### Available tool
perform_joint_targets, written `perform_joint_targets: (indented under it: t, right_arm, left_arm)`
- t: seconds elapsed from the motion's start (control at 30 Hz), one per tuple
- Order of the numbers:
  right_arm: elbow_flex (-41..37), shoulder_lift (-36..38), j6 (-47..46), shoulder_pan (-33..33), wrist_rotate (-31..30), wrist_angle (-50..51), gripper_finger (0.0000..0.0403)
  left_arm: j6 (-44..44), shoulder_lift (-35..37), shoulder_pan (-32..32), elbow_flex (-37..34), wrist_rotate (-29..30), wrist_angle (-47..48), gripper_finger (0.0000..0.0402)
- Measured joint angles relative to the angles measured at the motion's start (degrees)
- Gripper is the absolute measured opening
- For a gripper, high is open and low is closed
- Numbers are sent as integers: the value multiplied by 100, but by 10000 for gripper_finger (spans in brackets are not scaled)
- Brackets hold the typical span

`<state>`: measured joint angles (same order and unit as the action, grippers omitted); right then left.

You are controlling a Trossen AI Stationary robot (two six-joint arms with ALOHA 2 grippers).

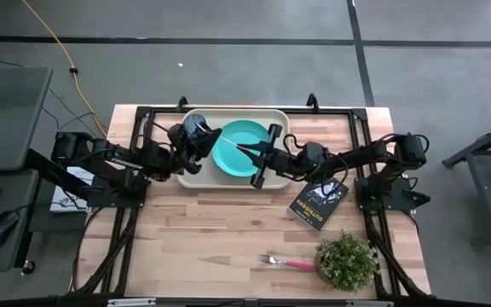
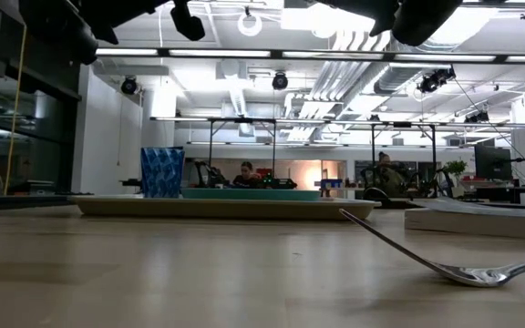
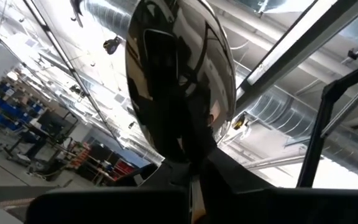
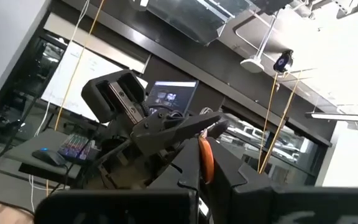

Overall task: Pick and place plate/cup/fork/spoon on tray
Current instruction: Put the orange spoon on the white tray beside the light blue plate

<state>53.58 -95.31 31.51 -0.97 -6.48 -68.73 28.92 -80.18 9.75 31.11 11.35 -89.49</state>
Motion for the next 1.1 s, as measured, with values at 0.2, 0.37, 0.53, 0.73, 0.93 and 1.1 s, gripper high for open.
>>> perform_joint_targets:
  t: [0.2,0.37,0.53,0.73,0.93,1.1]
  right_arm:
    - [-2,-5,-15,-60,-771,125,17]
    - [-7,26,-17,-68,-1299,466,72]
    - [-9,385,-350,-69,-1515,1537,154]
    - [-9,1279,-915,-133,-1496,4309,223]
    - [-9,1780,-2379,99,579,6078,231]
    - [-9,1165,-3085,324,1972,5112,232]
  left_arm:
    - [-150,78,197,0,-103,104,1]
    - [-65,263,478,0,-249,344,0]
    - [-73,503,691,0,-432,796,0]
    - [-308,1224,1152,0,-1660,2213,0]
    - [-931,1931,1769,0,-5366,3762,0]
    - [-1607,1756,1451,-2,-6242,4334,0]
